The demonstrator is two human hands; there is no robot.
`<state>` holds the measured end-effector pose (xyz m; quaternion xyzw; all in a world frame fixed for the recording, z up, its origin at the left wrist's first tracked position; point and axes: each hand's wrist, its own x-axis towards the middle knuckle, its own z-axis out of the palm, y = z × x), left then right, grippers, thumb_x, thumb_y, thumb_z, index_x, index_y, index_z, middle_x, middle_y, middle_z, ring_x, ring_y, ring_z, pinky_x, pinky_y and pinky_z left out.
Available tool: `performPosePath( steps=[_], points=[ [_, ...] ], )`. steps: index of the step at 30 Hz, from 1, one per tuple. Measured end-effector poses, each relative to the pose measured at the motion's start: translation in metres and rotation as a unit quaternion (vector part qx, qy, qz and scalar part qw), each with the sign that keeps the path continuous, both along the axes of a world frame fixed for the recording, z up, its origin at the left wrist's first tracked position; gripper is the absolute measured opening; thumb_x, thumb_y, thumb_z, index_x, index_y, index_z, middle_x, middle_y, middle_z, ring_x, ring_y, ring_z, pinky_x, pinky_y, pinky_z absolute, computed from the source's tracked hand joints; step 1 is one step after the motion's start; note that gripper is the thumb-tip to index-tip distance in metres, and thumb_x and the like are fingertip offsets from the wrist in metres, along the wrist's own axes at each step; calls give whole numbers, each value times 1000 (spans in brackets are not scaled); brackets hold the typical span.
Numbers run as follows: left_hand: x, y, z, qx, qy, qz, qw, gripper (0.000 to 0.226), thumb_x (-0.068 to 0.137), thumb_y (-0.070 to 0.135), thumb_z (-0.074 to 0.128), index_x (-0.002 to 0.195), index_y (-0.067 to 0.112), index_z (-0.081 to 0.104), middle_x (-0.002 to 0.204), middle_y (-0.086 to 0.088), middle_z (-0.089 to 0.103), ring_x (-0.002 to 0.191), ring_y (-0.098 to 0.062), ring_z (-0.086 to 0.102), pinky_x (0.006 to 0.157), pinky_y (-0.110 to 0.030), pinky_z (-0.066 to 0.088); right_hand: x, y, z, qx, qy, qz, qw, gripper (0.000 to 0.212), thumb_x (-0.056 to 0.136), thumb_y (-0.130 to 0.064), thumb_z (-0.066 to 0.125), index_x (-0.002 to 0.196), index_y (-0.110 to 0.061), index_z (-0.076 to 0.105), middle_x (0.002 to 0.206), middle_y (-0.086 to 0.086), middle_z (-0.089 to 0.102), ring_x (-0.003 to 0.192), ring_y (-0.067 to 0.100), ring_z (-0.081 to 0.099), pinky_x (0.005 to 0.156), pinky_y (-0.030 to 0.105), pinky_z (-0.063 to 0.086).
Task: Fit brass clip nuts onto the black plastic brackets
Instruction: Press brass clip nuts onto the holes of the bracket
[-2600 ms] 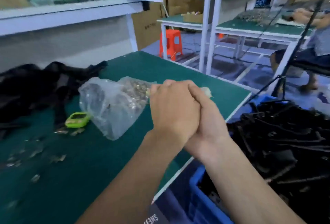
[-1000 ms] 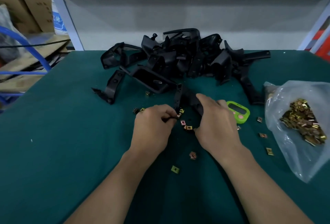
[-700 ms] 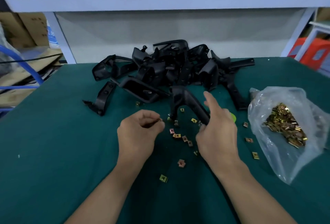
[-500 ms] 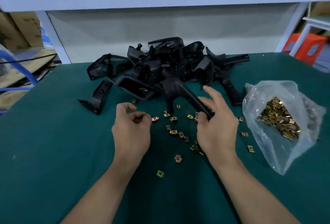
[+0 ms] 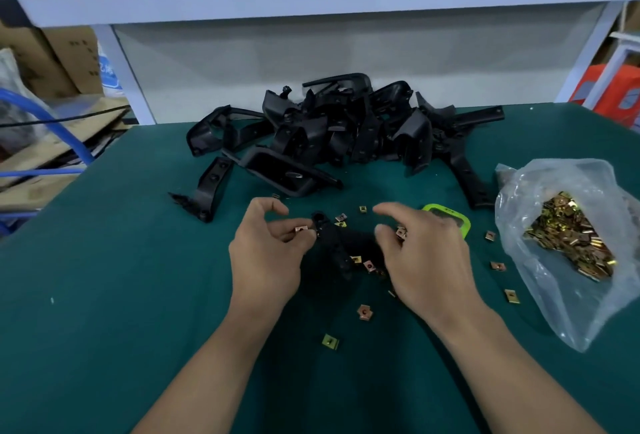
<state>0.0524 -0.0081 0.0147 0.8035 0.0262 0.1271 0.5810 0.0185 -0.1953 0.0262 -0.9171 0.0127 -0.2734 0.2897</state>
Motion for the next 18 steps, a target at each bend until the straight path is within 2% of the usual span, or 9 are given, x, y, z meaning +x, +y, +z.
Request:
performPosePath(
  steps=[3,5,7,9,11,13,15,18],
  points=[
    [-1,1,0,-11,1,-21,1000,39,81,15,84,94,34,53,84,19,77,75,0,74,73,-26,56,-2,10,-6,-63,69,61,994,54,88,-30,69,140,-29,55,102,-5,67,97,20,59,90,37,45],
    [0,1,0,-18,0,-31,999,36,79,17,86,92,33,55,83,17,78,76,-2,74,74,-26,56,-2,18,-13,-96,101,67,988,58,90,-35,66,144,-32,45,93,-12,56,98,18,54,88,31,34],
    [1,1,0,-23,-1,-32,999,32,79,22,86,88,33,58,81,16,78,74,-2,74,69,-20,55,0,21,-18,-78,94,62,991,51,91,-33,66,138,-33,47,81,-18,42,89,17,45,84,29,28],
    [3,-1,-1,-17,0,-27,999,23,81,29,84,82,31,61,74,13,77,68,-4,72,59,-14,50,2,21,-20,-22,85,70,994,52,88,-29,72,135,-32,50,79,-24,38,83,12,38,81,30,33],
    [4,-1,-2,-21,11,-32,999,19,85,35,80,77,28,65,67,7,75,59,-9,70,55,-18,49,5,18,-20,34,92,78,992,57,84,-28,77,135,-34,53,88,-25,48,92,11,47,83,31,42],
    [6,0,-3,-29,20,-38,999,20,85,38,79,73,26,67,62,3,72,50,-10,63,50,-19,48,5,18,-21,41,96,54,993,57,82,-31,78,134,-35,56,102,-18,59,105,13,53,87,33,48],
    [7,1,-3,-32,22,-39,998,21,83,38,81,72,26,68,61,1,70,47,-9,59,49,-21,47,4,21,-20,29,98,26,994,47,81,-35,76,125,-35,62,105,-17,63,104,11,56,81,33,49],
    [8,0,-3,-35,16,-41,998,13,82,31,83,75,28,72,64,2,72,54,-10,64,57,-29,54,1,23,-20,12,102,6,995,20,79,-33,75,93,-34,63,87,-16,59,86,8,57,62,28,42]
  ],
)
